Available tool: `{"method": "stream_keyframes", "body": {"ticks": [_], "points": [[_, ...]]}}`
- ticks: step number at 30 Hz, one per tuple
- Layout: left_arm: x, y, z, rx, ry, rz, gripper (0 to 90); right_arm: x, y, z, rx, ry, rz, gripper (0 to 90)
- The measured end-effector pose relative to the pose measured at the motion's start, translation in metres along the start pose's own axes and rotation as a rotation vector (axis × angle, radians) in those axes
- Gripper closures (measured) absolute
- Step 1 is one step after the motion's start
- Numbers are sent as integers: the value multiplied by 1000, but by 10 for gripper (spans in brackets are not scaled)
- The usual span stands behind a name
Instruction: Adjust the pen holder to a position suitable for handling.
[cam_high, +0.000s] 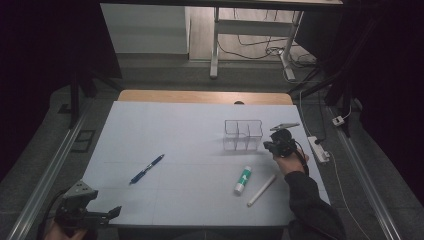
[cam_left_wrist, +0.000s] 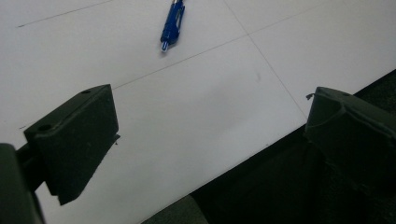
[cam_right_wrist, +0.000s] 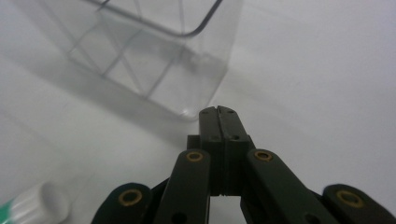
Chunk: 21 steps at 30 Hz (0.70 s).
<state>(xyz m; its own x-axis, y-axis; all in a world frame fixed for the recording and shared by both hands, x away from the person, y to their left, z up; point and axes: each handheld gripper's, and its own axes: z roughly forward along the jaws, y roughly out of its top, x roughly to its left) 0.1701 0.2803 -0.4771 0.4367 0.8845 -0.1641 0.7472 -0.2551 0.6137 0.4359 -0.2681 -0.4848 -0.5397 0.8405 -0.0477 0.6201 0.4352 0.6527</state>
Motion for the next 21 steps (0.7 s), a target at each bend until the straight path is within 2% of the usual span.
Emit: {"method": "stream_keyframes", "body": {"ticks": [2,4,9,13,15,18,21], "points": [[0,0,0,-2,-3,-2,29,-4,2,6,6,-12,19,897],[0,0,0,-1,-3,-3,29,-8,3,12,15,-4,45,897],[0,0,0,2,-1,-2,29,-12,6,25,15,47,84,897],[0,0,0,1,-4,-4,29,-8,9,27,4,64,79,897],[0,0,0,1,-4,-4,29,-7,10,26,5,50,70,897],[0,0,0,4,-2,-3,30,-7,11,25,-10,69,81,897],[0,0,1,6,-2,-4,30,1,14,25,-16,88,65,898]]}}
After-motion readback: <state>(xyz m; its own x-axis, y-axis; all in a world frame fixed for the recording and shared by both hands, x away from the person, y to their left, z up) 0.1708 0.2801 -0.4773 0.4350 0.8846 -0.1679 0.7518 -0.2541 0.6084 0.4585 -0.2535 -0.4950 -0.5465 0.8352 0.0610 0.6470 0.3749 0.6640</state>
